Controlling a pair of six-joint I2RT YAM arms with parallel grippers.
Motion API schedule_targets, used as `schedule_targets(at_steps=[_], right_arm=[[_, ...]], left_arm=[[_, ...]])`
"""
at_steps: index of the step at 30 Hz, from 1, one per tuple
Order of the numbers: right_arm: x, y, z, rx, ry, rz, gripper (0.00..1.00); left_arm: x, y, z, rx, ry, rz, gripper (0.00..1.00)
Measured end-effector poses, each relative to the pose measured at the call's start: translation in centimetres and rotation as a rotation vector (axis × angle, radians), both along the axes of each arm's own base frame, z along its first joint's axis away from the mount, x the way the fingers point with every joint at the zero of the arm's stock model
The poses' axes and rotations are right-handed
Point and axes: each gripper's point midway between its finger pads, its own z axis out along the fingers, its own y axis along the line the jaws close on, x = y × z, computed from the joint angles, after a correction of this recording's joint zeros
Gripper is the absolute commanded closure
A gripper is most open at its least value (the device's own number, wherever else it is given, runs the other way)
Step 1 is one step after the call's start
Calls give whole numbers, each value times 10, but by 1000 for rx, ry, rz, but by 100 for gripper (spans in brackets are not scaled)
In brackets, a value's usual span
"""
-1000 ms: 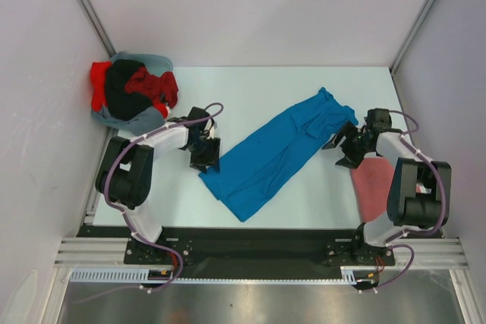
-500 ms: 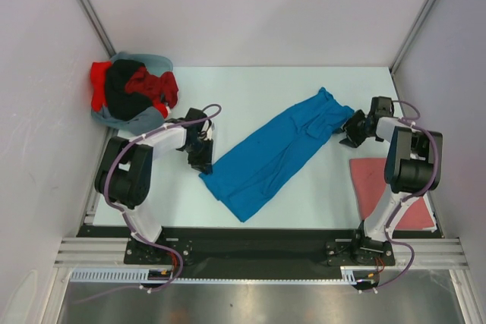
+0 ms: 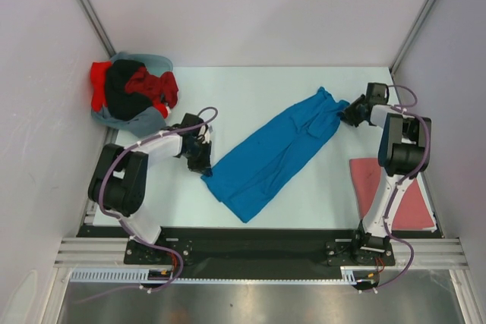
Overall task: Fold and stack the t-shirts
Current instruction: Fold the tshirt
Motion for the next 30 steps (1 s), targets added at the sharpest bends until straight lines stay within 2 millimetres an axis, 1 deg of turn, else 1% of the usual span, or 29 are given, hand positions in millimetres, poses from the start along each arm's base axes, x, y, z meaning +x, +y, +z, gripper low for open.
schedule_targets(at_steps=[3,6,9,13,15,16,18,21,22,24,25,27,30], right_arm=[[25,9,-1,-4,-43,17,82],[44,23,-1,-10,-78,39,84],[68,40,0,-11,-113,69,84],[98,73,1,-1,-165,116,84],[112,95,4,8,-194,148,84],[118,110,3,13,-206,169,84],[125,136,4,23,-227,202,84],[128,175,4,43,-245,250,85],[128,183,5,48,-251,259,85],[126,200,4,56,-252,282,88],[125,204,4,56,-252,289,90],[123,205,3,54,-244,294,93],[124,192,2,37,-236,296,95]], left_arm=[[-10,-7,1,-57,11,18,100],[-23,-16,1,-108,39,37,100],[-45,-29,1,-155,74,42,100],[-79,-53,2,-208,119,25,100],[-92,-68,3,-231,130,6,100],[-99,-77,4,-242,135,-9,100],[-112,-94,5,-264,142,-40,100],[-125,-111,9,-288,149,-75,99],[-126,-114,9,-294,150,-77,92],[-125,-113,9,-293,147,-65,82],[-125,-112,8,-287,145,-61,74],[-124,-106,9,-258,126,-55,69],[-115,-98,19,-217,74,-55,64]])
